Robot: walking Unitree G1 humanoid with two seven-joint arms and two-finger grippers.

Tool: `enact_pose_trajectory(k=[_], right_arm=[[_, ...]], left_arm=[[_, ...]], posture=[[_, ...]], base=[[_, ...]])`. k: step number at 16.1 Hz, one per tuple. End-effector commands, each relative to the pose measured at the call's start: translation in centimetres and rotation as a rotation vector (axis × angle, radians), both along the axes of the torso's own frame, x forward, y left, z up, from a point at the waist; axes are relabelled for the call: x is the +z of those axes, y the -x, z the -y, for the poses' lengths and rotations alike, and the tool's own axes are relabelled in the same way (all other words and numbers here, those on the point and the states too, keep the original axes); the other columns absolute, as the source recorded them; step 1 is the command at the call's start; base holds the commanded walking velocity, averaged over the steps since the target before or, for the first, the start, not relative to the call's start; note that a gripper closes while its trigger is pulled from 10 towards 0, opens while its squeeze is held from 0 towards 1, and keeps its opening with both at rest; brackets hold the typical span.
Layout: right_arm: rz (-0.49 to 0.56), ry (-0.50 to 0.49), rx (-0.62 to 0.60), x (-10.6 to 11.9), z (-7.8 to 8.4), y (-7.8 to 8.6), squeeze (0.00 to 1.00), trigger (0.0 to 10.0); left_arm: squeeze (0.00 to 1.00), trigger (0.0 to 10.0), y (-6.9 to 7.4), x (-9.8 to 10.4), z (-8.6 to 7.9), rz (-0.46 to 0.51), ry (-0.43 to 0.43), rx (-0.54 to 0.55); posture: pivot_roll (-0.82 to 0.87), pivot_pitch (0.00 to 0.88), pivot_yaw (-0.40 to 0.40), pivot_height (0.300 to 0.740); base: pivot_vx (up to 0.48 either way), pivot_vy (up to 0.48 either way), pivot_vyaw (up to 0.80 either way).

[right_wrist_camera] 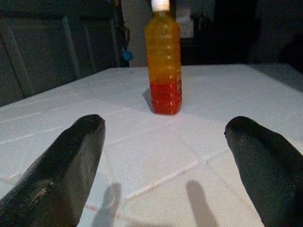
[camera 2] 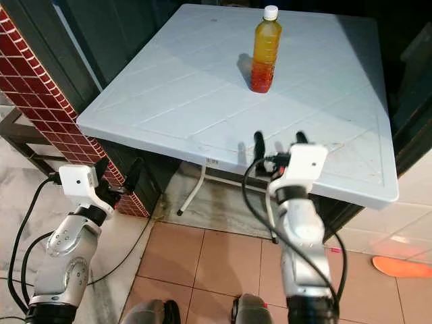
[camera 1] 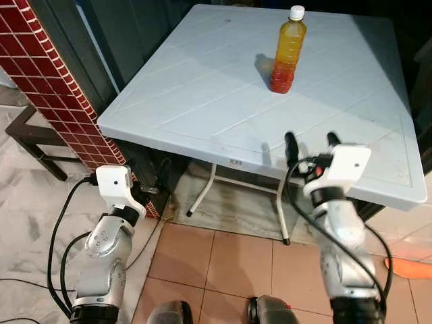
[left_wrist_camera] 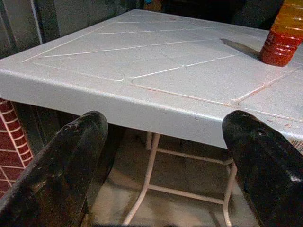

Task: Restocking fridge

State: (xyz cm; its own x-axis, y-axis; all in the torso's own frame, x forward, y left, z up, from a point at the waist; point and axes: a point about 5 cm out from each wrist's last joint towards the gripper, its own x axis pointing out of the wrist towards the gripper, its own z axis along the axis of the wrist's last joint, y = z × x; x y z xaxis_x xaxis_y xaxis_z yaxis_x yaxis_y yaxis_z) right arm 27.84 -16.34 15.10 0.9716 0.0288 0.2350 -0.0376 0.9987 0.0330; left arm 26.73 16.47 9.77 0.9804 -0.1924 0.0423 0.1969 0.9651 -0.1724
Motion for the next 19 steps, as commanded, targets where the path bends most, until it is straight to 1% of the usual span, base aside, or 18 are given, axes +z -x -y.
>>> enact_pose_trajectory(k=[1,3,6,8,10,18,19], right_arm=[[0.008,0.005,0.009,0.16,-0.2,-0.34,0.0,10.0],[0.015,0.005,0.011,0.45,-0.36,-0.58,0.0,10.0],[0.013,0.02,0.014,0.36,-0.47,-0.43,0.0,10.0],[0.011,0.029,-0.004,0.26,-0.07,-0.4,0.0,10.0],[0.015,0.033,-0.009,0.37,-0.02,-0.51,0.0,10.0],[0.038,0.036,0.009,0.76,-0.52,-0.77,0.0,10.0],[0.041,0.04,0.014,0.78,-0.69,-0.73,0.0,10.0]], left_arm=[[0.0,10.0,0.21,0.16,-0.06,0.01,0.009,0.008],[0.0,10.0,0.28,0.18,0.41,0.013,0.017,-0.002],[0.0,10.0,0.16,0.14,0.41,0.009,0.013,-0.01],[0.0,10.0,0.1,0.13,0.27,0.007,0.015,-0.003],[0.0,10.0,0.19,0.11,0.45,0.006,0.017,-0.011],[0.0,10.0,0.02,0.02,0.48,-0.003,0.02,-0.002],[0.0,10.0,-0.03,0.13,0.61,0.004,0.04,0.001]], posture=[[-0.04,0.076,0.089,0.74],[-0.04,0.077,0.09,0.74],[-0.04,0.08,0.087,0.74],[-0.05,0.084,0.087,0.74],[-0.05,0.084,0.085,0.74],[-0.05,0.074,0.08,0.74],[-0.05,0.073,0.08,0.74]], base=[[0.345,0.0,0.0],[0.351,0.0,0.0],[0.352,0.0,0.0],[0.358,0.0,0.0],[0.358,0.0,0.0],[0.358,0.0,0.0],[0.0,0.0,0.0]])
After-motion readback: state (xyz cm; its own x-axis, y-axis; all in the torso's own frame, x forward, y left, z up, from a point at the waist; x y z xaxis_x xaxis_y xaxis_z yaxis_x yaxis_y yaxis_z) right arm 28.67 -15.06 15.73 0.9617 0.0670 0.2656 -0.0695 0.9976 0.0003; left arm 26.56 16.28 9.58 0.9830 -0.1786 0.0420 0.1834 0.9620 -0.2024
